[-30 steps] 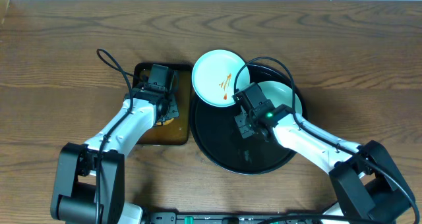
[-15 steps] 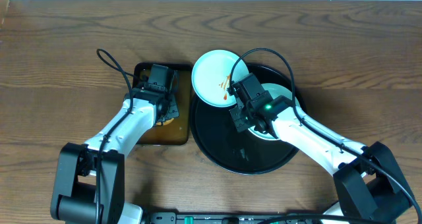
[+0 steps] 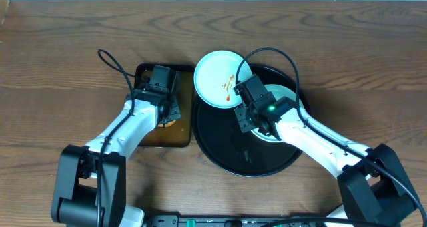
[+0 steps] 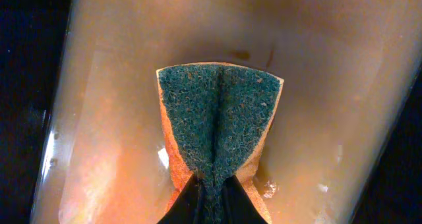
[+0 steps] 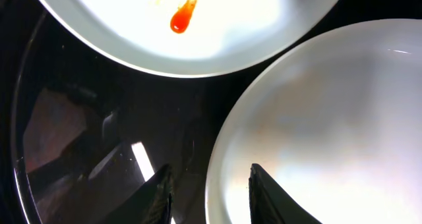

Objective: Clean dirty plates on tray and stack at the side

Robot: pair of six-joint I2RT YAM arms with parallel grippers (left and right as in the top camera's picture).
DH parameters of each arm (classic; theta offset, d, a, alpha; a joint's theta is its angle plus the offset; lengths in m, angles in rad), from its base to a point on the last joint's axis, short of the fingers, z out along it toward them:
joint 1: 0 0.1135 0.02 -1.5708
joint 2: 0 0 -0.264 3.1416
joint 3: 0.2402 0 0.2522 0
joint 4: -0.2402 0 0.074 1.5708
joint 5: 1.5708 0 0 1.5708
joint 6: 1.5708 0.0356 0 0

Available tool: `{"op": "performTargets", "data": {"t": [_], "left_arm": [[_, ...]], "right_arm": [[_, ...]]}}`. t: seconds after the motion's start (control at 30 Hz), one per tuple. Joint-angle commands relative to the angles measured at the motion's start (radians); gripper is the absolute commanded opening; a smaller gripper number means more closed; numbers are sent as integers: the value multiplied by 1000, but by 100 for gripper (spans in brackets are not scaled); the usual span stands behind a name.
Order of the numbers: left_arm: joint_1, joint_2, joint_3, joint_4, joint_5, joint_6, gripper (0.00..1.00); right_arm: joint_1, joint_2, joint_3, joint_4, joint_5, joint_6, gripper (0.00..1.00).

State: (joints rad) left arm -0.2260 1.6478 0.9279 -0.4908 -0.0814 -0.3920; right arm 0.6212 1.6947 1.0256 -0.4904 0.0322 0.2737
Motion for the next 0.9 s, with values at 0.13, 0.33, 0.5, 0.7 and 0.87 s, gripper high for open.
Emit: {"op": "performTargets", "data": {"t": [0.13,0.33,0.5,0.7,0.87], "left_arm": [[3,5,-2,-2,2,6,8],[3,5,-2,-2,18,6,8],[3,5,-2,-2,18,6,8],[3,5,-2,-2,18,6,8],[3,5,-2,-2,18,6,8]], "right_arm": [[29,46,12,2,48,98,34],[34,92,12,19,65,135,28],[40,93,12,42,69,141,13],[40,93,12,36,68,141,1],[41,92,13,37,68,141,1]]}}
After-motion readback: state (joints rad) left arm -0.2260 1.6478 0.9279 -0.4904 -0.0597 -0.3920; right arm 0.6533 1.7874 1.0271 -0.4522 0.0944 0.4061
